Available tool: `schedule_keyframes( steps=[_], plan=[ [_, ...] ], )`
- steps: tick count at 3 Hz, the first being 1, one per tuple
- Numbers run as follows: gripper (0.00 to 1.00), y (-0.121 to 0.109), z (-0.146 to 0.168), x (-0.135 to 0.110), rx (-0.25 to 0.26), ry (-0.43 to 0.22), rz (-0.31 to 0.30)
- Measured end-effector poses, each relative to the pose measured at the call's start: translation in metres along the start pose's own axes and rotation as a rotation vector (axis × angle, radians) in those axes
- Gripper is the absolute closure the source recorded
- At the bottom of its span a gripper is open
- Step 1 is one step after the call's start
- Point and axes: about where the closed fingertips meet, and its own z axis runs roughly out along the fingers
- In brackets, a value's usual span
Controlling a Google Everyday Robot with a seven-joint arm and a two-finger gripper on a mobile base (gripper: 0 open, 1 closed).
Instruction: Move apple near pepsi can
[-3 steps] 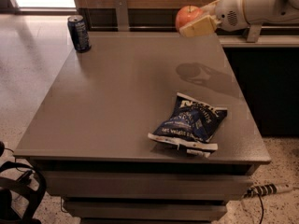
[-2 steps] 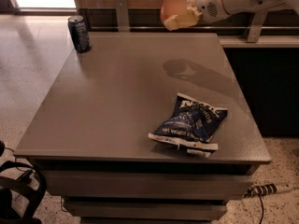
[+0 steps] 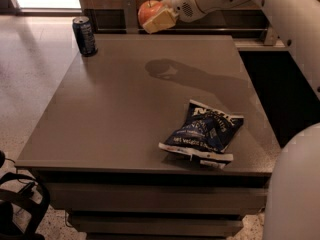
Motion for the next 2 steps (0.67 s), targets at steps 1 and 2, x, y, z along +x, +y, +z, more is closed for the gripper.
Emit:
schedule_keyframes(
  steps=[1, 2],
  plan=[
    [1.0, 0.015, 0.033, -0.007, -0.045, -0.024, -0.03],
    [1.0, 0.035, 0.073, -0.005, -0.066, -0.039, -0.053]
  ],
)
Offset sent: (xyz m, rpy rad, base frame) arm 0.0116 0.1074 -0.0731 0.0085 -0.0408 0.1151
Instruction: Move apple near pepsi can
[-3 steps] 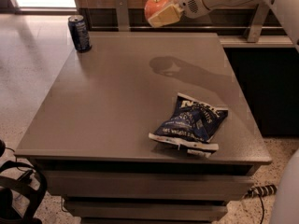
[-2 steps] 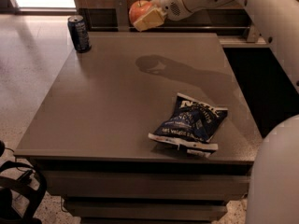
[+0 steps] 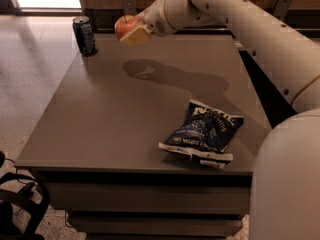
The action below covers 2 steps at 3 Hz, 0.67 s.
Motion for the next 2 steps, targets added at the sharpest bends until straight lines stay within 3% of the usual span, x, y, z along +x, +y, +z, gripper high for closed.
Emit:
schedule_keyframes(
  steps=[1, 2],
  plan=[
    [1.0, 0.009, 0.039, 0.013, -0.056, -0.012, 0.01],
    [1.0, -0.002, 0.073, 0.028, -0.164, -0.04, 0.059]
  ],
)
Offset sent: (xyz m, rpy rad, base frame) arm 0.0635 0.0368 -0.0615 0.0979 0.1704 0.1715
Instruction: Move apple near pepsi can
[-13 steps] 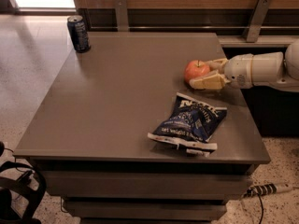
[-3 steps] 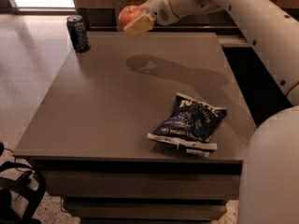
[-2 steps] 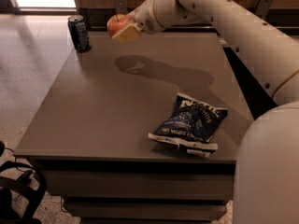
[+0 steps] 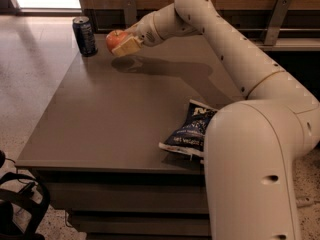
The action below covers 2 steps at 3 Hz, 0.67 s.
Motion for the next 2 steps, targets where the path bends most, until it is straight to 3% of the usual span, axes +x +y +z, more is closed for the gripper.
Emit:
schedule_keyframes(
  steps=[1, 2],
  plan=[
    [1.0, -0.0136, 0.0103, 0.0023, -0.051, -0.016, 0.022],
    [1.0, -0.0218, 0.0099, 0.0021, -0.02, 0.002, 0.017]
  ],
)
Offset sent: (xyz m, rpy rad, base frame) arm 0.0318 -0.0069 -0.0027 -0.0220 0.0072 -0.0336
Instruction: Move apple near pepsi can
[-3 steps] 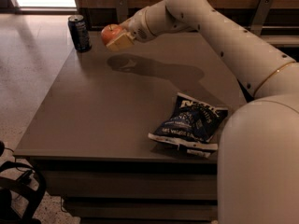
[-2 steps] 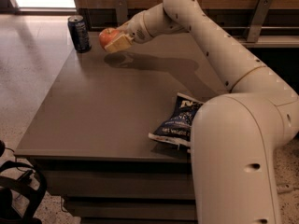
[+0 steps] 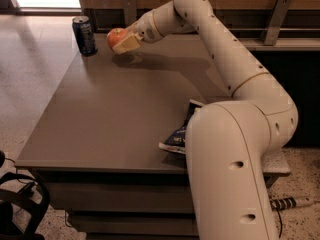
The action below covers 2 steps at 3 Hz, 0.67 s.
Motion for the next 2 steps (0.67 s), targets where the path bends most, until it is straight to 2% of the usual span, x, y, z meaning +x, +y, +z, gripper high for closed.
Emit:
schedule_keyframes(
  steps=[1, 2],
  plan=[
    [1.0, -0.011, -0.028, -0.003, 0.1, 0.008, -0.012],
    [1.0, -0.003, -0.029, 0.007, 0.168, 0.037, -0.001]
  ],
)
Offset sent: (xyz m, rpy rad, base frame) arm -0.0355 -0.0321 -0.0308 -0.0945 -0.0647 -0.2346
